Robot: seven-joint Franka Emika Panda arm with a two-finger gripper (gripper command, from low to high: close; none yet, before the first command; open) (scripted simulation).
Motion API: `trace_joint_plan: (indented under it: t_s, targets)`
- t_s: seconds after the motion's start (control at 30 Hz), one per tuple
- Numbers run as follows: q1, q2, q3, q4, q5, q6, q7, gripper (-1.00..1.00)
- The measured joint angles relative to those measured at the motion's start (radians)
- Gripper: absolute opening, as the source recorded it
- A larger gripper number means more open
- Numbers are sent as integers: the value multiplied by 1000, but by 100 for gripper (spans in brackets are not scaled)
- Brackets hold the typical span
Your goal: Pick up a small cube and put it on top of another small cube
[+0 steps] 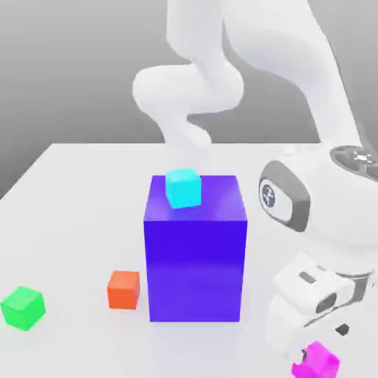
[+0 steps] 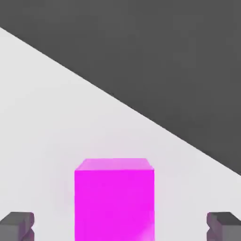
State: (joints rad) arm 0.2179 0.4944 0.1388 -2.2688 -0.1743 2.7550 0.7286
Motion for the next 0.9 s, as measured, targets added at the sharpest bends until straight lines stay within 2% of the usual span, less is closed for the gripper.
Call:
trace_joint_plan:
  t_s: [0.03,0.23,0.43,0.9]
  targets:
    - [6,23,-7,5,-6,17,5,-100]
    - [8,34,-10,8,-10,26,7,-100]
    - [-38,-125,21,-32,42,-95,-45,-100]
    - [-474,-300,-232,-161,142,-141,-476,-100]
